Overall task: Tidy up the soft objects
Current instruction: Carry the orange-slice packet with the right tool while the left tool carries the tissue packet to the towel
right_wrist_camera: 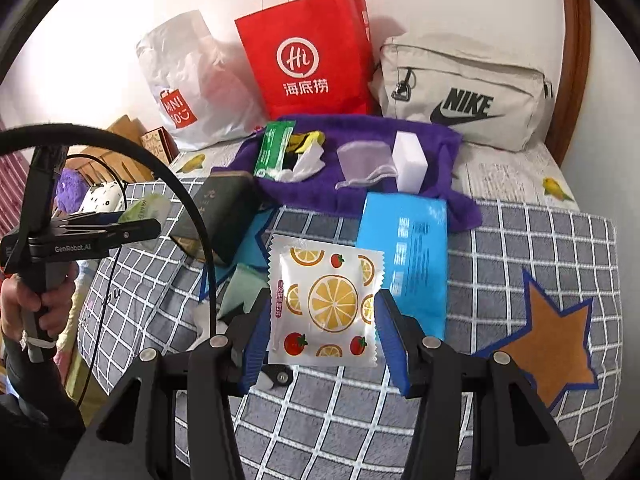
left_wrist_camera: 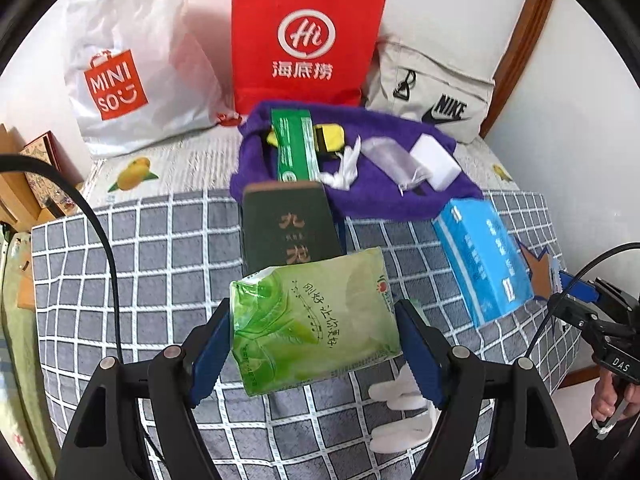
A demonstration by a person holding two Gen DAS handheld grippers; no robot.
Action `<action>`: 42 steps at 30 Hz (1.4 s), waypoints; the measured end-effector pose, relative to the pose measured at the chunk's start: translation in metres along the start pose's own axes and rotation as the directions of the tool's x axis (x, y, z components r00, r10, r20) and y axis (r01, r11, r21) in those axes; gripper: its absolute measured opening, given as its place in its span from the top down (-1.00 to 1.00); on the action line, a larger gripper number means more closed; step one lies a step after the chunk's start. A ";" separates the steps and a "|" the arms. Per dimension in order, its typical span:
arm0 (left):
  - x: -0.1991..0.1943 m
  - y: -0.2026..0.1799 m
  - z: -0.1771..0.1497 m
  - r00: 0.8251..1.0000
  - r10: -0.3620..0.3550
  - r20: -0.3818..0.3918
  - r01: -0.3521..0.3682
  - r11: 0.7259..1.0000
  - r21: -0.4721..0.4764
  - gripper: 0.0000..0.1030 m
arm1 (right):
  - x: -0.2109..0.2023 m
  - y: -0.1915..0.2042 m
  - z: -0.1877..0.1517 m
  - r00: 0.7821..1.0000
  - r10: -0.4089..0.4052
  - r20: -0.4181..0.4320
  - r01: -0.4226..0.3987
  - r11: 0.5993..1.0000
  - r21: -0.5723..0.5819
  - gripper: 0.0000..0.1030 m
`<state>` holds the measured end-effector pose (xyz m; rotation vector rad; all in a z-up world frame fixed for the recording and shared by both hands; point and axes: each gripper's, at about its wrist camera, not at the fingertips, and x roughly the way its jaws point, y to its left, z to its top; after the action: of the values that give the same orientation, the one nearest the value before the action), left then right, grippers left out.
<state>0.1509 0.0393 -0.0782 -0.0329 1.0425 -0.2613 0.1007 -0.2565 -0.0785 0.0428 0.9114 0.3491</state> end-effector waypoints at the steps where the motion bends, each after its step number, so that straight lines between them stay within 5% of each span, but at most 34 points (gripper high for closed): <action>1: -0.001 0.001 0.002 1.000 0.000 0.003 0.000 1.000 -0.002 -0.50 | 0.000 0.000 0.003 1.000 0.000 0.003 0.000 1.000 -0.004 0.02; 22: 0.001 0.005 0.043 0.999 -0.012 0.042 0.011 0.999 0.035 -0.50 | 0.011 -0.004 0.053 0.999 -0.015 0.046 0.015 1.000 -0.002 0.02; 42: 0.018 -0.010 0.118 0.996 -0.008 0.087 -0.002 0.994 0.113 -0.50 | 0.044 -0.020 0.126 0.996 -0.023 0.082 0.023 1.000 -0.002 0.01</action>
<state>0.2587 0.0145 -0.0324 0.0563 0.9391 -0.3189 0.2291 -0.2475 -0.0383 0.0436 0.8294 0.3250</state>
